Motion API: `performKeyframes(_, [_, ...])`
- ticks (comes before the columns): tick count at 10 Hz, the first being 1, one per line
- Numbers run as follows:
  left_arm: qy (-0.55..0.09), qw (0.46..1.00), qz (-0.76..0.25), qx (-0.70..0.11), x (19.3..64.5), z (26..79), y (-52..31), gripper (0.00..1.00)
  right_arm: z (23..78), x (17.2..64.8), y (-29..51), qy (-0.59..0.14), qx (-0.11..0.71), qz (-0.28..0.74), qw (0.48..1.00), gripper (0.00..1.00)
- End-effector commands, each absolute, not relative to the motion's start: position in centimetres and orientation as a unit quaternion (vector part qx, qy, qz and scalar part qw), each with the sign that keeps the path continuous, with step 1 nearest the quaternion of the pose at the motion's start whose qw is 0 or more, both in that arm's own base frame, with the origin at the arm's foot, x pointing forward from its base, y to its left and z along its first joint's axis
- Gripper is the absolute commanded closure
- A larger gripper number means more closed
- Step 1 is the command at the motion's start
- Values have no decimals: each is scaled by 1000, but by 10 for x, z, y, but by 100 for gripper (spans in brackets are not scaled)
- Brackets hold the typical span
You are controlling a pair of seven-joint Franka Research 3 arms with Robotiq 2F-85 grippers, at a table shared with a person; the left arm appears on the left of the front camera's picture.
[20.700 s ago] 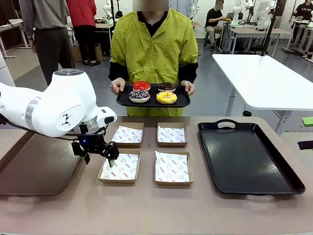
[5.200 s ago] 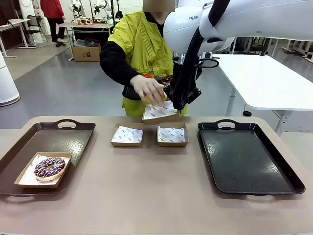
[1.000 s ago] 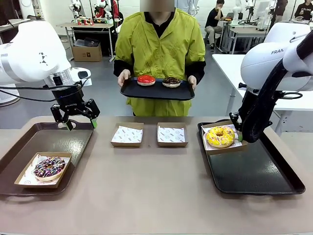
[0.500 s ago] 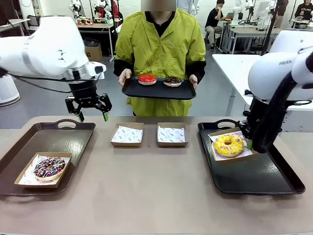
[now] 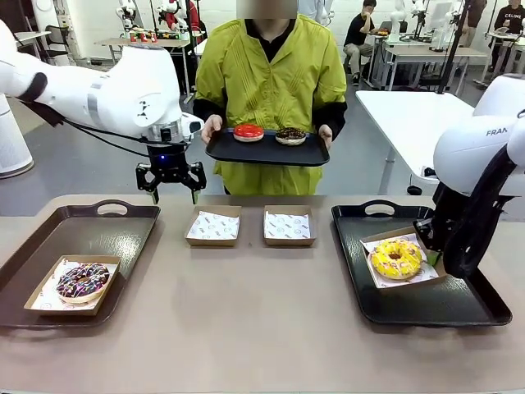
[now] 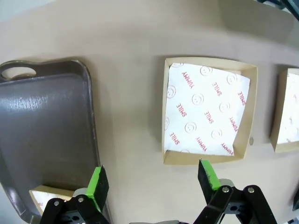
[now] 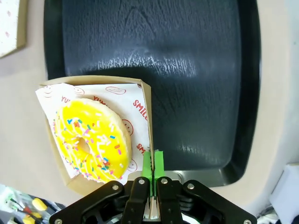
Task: Individually package the donuts and arrange them on the tray.
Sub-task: Place the picked Paper togo box on the Handle tray while simultaneously picking up another Paper togo box from the table with the other hand.
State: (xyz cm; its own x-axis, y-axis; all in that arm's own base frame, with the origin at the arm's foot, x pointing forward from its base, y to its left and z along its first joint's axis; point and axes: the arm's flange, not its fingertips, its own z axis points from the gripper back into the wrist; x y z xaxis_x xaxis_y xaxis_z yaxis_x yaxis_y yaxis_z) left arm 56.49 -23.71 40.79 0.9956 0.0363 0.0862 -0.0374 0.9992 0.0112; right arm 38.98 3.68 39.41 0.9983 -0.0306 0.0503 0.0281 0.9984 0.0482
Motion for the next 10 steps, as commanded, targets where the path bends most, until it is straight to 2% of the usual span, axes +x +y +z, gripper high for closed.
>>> performKeyframes(1, [-60, 997, 35, 24, 577, 399, -246, 0, 380, 397, 32, -29, 32, -1, 999, 99])
performKeyframes(10, [-46, 999, 21, -16, 586, 361, -237, 0, 351, 420, 31, -4, 48, -13, 999, 99])
